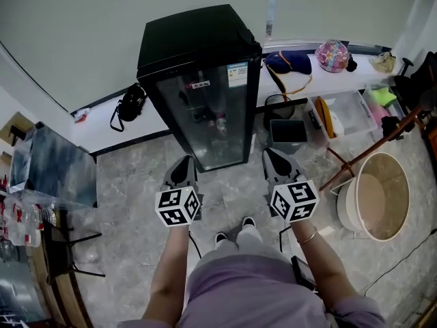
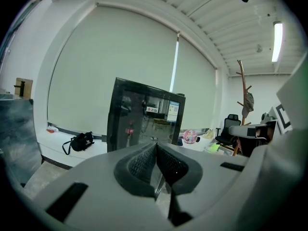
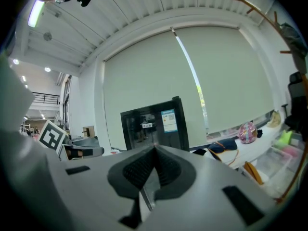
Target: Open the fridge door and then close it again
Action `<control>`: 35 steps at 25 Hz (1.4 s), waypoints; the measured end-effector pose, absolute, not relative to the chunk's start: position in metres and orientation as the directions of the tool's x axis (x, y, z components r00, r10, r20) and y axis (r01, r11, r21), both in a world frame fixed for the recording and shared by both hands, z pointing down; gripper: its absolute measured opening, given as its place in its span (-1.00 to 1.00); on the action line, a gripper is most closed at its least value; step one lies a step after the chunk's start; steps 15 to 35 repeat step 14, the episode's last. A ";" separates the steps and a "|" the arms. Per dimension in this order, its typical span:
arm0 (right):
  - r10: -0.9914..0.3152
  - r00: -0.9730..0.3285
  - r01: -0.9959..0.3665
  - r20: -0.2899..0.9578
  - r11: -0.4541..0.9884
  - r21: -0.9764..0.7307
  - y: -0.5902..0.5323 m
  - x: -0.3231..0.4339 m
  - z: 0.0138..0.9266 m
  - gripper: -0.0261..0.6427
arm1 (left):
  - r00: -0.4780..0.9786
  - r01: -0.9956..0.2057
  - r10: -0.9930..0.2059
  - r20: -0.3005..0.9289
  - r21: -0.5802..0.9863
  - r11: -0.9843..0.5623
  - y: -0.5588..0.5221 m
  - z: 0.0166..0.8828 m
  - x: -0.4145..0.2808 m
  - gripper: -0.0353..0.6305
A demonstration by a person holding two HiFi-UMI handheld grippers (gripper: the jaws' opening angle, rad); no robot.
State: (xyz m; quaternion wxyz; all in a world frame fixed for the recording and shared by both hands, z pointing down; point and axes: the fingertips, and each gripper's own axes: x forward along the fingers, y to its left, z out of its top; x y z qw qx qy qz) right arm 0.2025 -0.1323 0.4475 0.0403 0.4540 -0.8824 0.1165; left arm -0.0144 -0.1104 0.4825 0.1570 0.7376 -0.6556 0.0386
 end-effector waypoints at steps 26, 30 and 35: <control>-0.791 -0.583 -0.812 0.185 0.560 -0.164 -0.146 0.217 0.449 -0.94 | 0.120 -0.979 -0.956 0.267 0.191 -0.070 -0.120 0.485 -0.004 -0.88; -0.791 -0.583 -0.812 0.185 0.560 -0.164 -0.146 0.217 0.449 -0.94 | 0.120 -0.979 -0.956 0.267 0.191 -0.070 -0.120 0.485 -0.004 -0.88; -0.791 -0.583 -0.812 0.185 0.560 -0.164 -0.146 0.217 0.449 -0.94 | 0.120 -0.979 -0.956 0.267 0.191 -0.070 -0.120 0.485 -0.004 -0.88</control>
